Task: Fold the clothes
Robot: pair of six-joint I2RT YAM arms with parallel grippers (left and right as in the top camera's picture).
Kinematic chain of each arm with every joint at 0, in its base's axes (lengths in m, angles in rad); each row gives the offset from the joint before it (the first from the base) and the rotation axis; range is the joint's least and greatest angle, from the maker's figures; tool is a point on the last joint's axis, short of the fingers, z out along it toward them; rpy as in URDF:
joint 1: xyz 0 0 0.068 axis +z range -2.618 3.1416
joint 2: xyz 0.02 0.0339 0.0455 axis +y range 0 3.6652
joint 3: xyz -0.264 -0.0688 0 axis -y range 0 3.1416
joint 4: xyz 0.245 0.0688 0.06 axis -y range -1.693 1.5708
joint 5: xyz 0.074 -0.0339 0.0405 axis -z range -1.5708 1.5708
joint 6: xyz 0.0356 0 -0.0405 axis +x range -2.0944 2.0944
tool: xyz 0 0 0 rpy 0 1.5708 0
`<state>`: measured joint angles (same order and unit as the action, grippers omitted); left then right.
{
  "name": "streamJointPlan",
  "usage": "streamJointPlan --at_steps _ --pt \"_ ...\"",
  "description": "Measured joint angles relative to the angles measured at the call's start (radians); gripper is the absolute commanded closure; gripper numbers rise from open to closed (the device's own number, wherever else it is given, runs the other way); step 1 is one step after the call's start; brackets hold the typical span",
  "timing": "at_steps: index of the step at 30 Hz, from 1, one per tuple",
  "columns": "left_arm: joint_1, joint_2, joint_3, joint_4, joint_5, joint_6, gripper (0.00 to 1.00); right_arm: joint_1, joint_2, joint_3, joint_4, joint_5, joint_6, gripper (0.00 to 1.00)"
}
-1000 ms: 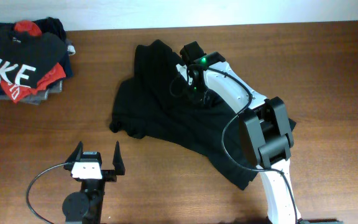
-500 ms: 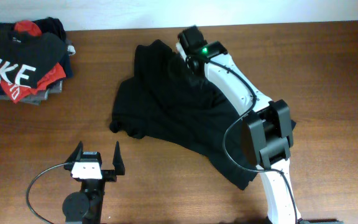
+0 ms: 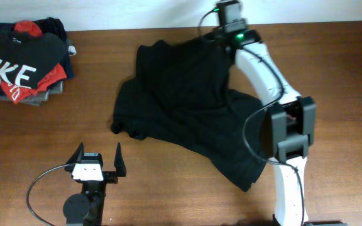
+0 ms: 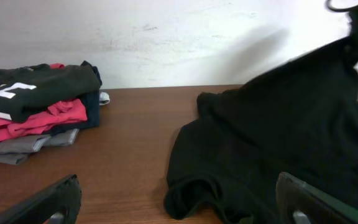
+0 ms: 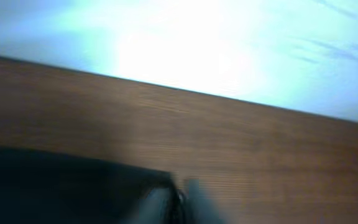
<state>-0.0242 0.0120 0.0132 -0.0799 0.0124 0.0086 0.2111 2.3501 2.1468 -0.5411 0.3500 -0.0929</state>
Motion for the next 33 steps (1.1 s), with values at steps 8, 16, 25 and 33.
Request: streamJointPlan --at_steps 8,16,25,33 --pt "0.000 0.000 0.000 0.000 0.000 0.000 0.01 -0.090 0.002 0.000 -0.108 -0.013 0.038 0.31" --pt "0.000 0.000 0.000 0.000 0.000 0.000 0.01 -0.073 -0.002 0.000 -0.233 0.051 0.088 0.01" --pt "0.000 0.000 0.000 0.000 0.000 0.000 0.01 -0.072 -0.248 0.002 -0.501 -0.003 0.217 0.01" --pt "0.000 0.000 0.000 0.000 0.000 0.000 0.01 -0.072 -0.393 0.023 -0.818 -0.137 0.277 0.01"
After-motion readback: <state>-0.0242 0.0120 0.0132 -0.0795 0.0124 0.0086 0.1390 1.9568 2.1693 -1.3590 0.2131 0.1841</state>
